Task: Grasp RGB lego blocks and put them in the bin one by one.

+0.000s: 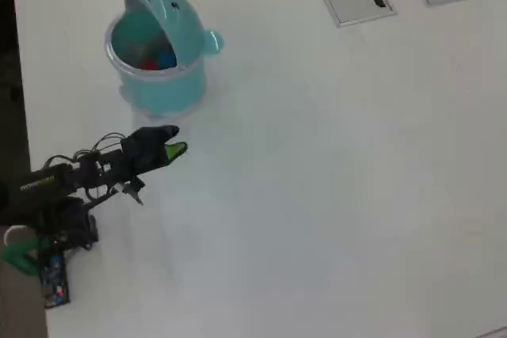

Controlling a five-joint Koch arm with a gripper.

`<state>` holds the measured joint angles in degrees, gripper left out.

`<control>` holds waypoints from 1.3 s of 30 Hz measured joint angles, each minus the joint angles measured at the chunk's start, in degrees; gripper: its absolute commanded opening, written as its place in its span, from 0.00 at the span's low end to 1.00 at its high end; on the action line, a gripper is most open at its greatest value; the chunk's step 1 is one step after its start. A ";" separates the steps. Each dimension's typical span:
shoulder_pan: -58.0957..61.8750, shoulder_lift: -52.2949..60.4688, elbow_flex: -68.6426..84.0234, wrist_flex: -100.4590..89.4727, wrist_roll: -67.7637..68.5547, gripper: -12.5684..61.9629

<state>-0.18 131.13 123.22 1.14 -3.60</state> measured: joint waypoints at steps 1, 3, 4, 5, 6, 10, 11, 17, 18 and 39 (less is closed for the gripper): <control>0.53 0.00 1.05 -0.62 0.35 0.55; 1.67 0.00 5.45 -3.96 0.26 0.55; 1.85 0.00 6.15 -4.66 0.26 0.55; 2.02 0.00 7.47 -5.98 0.26 0.55; 2.11 0.00 8.79 -7.56 0.18 0.55; 2.11 0.00 13.71 -13.54 0.18 0.55; 2.11 0.00 15.38 -15.29 0.18 0.55; 2.02 0.00 24.52 -24.70 -1.41 0.55; 2.02 0.00 26.37 -26.37 -1.58 0.55; -1.05 0.00 46.67 -45.79 -3.08 0.55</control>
<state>-1.23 131.13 169.89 -44.65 -6.68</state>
